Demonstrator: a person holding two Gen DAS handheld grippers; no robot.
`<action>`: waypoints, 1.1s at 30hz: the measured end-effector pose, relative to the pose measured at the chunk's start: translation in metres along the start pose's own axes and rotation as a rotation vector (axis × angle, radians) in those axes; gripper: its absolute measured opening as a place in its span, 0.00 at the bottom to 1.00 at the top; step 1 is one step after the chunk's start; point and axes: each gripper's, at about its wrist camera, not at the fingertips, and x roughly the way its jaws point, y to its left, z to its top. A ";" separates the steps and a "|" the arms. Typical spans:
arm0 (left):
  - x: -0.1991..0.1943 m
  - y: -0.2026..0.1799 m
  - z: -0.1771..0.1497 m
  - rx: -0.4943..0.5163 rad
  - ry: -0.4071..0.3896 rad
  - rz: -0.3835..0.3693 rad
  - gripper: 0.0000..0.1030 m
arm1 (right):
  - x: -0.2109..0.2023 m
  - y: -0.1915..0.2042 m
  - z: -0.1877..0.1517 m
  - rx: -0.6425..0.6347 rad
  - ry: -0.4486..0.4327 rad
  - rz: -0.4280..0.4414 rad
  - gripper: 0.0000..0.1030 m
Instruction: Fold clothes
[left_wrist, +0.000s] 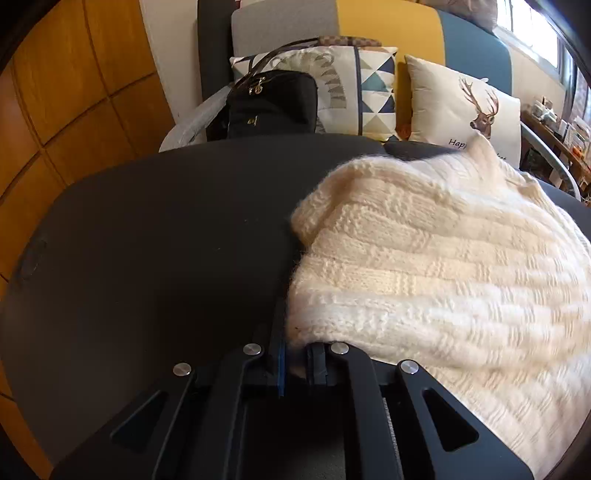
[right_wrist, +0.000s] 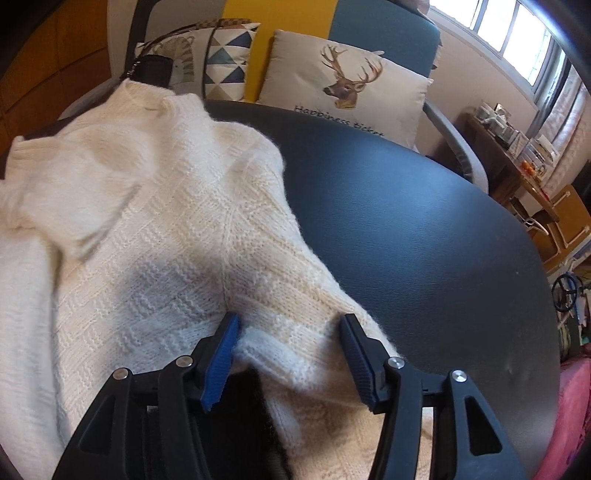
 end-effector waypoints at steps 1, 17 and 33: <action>0.001 0.002 0.001 -0.001 0.002 0.000 0.07 | 0.001 -0.005 -0.002 0.007 0.002 -0.006 0.56; -0.036 0.013 -0.010 0.025 0.025 -0.172 0.15 | -0.032 -0.008 -0.028 0.117 -0.143 0.115 0.63; -0.130 -0.144 -0.086 0.146 -0.026 -0.412 0.19 | -0.017 0.074 -0.043 0.113 -0.091 0.355 0.59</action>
